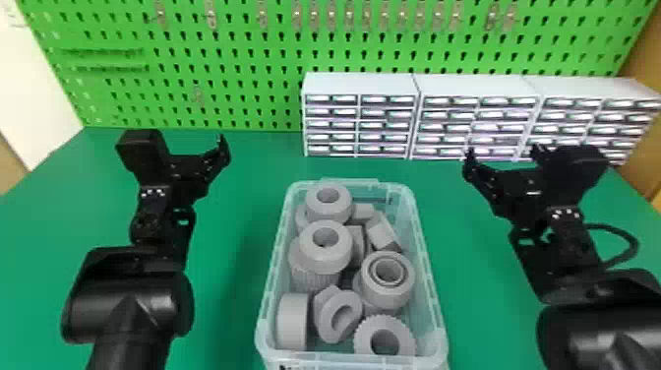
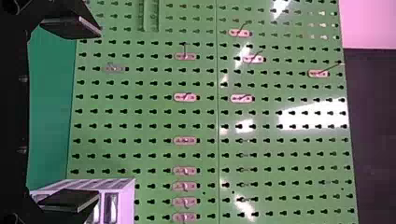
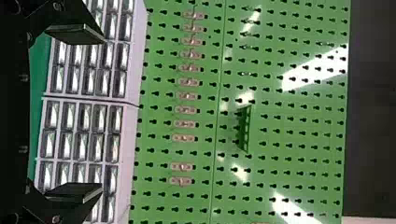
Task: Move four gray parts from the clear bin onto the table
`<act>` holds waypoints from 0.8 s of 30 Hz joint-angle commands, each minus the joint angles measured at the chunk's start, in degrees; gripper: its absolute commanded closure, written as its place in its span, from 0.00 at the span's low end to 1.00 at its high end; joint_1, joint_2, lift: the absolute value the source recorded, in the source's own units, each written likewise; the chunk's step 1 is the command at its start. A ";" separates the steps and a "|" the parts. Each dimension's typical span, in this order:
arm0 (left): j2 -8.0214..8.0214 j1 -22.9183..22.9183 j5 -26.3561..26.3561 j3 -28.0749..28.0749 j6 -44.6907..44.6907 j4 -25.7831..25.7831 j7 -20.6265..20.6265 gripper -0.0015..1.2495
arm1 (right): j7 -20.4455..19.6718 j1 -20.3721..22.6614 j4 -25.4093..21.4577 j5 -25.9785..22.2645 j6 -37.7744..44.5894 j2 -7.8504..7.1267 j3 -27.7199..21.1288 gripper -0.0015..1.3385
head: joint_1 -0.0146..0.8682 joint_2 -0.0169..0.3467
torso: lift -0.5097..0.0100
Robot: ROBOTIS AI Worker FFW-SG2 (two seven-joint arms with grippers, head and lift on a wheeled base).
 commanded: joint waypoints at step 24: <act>-0.15 1.20 2.97 -2.39 -0.71 1.03 0.21 0.06 | 0.00 -0.39 1.10 -0.43 -0.18 0.41 1.93 0.13 | 0.80 0.24 | 0.88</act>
